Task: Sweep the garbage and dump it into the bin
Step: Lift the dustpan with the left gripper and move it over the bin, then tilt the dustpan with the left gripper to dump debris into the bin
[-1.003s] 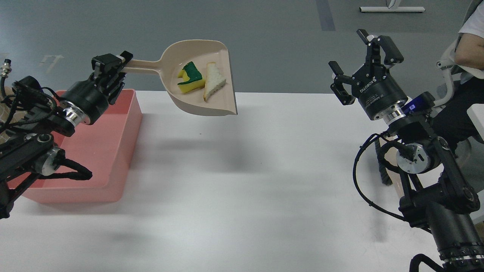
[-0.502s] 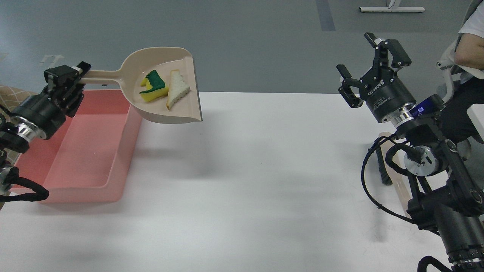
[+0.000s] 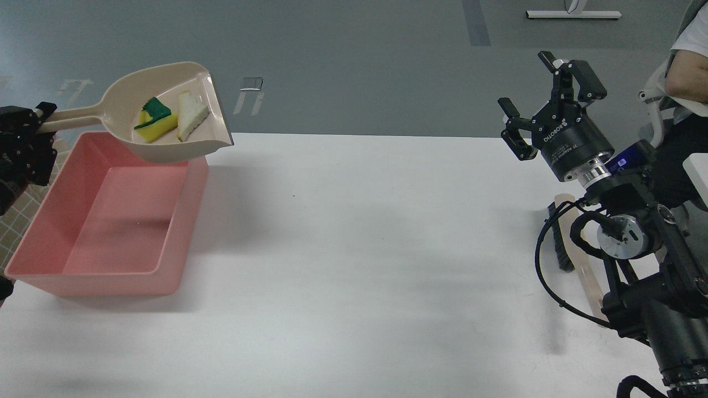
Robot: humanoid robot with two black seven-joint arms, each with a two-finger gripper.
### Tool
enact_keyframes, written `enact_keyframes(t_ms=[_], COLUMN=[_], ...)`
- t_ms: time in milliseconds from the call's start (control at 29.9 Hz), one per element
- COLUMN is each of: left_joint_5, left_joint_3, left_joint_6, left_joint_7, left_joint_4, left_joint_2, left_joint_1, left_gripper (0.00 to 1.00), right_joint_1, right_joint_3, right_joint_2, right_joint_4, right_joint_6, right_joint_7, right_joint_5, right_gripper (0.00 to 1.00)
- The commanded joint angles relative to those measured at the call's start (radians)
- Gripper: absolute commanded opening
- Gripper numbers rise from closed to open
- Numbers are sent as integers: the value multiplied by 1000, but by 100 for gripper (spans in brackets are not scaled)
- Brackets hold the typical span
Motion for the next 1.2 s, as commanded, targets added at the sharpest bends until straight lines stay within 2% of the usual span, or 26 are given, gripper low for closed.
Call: enact_keyframes(t_ms=[0,234,535,936,1170], left_joint_5=[-3,43,200,327,537], left_joint_3=[0,6,3,3,5], left_joint_6=[-50,-165,-228,-242,-240], left_joint_7=[0,0,0,0,0], left_joint_4=[70,126,259,270,270], left_joint_2=[6,78,89,140,201], left_joint_1=[12,18,4,-52,-120], left_gripper=[0,0,0,0,0], right_joint_1=[-1,-2,-2,-2,-4], right_joint_3=[0,0,0,2,2], right_joint_2=[-6,-8,-17,-34,-36], right_joint_4=[1,-5,-8,-8,-7], right_joint_6=[0,0,0,0,0], right_joint_7=[0,0,0,0,2], right_joint_5=[0,0,0,0,0], right_gripper=[95,96,96,96,96])
